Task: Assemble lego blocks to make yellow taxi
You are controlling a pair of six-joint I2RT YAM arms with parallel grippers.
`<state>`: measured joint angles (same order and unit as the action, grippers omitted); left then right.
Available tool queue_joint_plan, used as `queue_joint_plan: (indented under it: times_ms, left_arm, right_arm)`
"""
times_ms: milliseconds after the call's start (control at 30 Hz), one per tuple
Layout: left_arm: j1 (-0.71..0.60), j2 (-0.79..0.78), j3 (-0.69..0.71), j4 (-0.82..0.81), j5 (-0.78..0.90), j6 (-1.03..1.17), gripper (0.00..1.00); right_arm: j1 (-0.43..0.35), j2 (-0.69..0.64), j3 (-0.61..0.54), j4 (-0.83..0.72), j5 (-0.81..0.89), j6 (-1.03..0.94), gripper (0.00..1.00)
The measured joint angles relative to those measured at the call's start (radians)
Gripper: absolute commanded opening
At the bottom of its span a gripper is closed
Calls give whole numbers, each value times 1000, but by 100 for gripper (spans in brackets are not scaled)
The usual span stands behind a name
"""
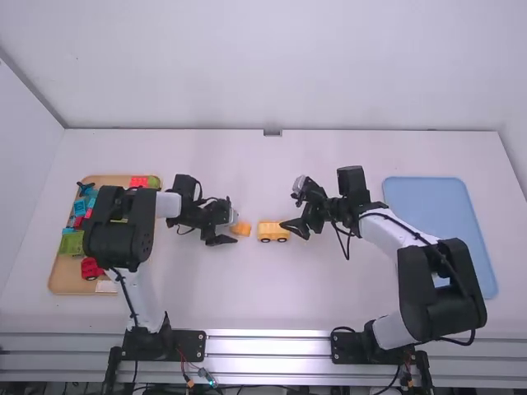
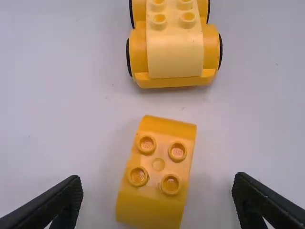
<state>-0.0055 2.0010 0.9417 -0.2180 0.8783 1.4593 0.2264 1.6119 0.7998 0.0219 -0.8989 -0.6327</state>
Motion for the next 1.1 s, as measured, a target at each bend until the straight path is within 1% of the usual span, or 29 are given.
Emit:
queue_joint_plan:
  times_ms: [133,267,300,467,533,933,1000,1100]
  left_arm:
    - [0,0,0,3,0,0,70]
    - [0,0,-5,42,21,0,68]
    - [0,0,-10,56,28,1,66]
    - [0,0,-47,101,42,-16,62]
    - [0,0,-51,106,42,-24,62]
    - [0,10,-51,137,56,-51,52]
    - [0,31,-51,139,68,-54,43]
    - [0,43,-51,146,85,-54,34]
  right_arm:
    - [0,0,0,-1,-3,0,99]
    - [0,0,0,0,-5,0,99]
    - [0,0,0,-1,-5,0,99]
    - [0,0,0,-2,-7,1,98]
    - [0,0,0,-2,-7,0,99]
    - [0,0,0,-1,-8,0,99]
    - [0,0,0,-1,-7,1,99]
    - [0,0,0,-1,-8,1,99]
